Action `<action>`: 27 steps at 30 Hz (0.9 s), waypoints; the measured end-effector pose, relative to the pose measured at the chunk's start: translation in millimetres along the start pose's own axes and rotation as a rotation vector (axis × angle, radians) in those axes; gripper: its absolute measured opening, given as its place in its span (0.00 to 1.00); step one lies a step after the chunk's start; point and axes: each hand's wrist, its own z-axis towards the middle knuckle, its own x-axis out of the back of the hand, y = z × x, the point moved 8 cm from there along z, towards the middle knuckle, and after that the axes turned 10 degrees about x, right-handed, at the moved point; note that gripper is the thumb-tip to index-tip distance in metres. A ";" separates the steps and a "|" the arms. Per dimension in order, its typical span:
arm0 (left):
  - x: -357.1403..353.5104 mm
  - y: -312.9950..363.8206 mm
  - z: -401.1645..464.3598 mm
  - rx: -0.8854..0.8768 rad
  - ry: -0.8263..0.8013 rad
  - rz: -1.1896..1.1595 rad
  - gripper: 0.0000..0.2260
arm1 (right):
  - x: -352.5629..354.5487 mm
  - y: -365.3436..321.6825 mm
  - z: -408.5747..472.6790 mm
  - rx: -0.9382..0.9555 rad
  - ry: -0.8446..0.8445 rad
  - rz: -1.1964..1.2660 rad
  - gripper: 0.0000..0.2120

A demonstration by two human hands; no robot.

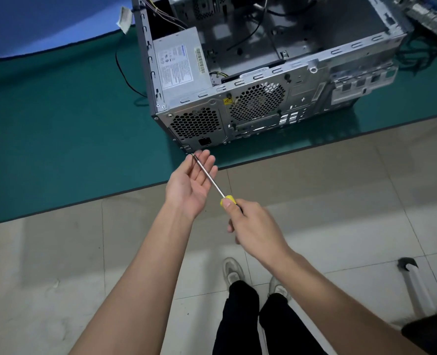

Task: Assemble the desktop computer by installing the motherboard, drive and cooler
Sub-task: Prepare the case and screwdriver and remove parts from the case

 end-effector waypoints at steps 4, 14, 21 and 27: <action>5.7 3.6 12.6 0.064 0.038 0.031 0.10 | -16.0 2.0 7.7 -0.047 0.033 0.039 0.21; 9.4 14.6 27.4 0.104 0.023 0.049 0.07 | -32.4 3.4 18.7 -0.122 0.101 0.102 0.21; 10.1 19.3 30.9 0.112 -0.001 0.075 0.07 | -36.5 0.4 21.0 -0.140 0.120 0.131 0.21; 9.8 21.9 30.2 0.115 -0.004 0.112 0.06 | -40.6 0.1 19.4 -0.164 0.141 0.145 0.22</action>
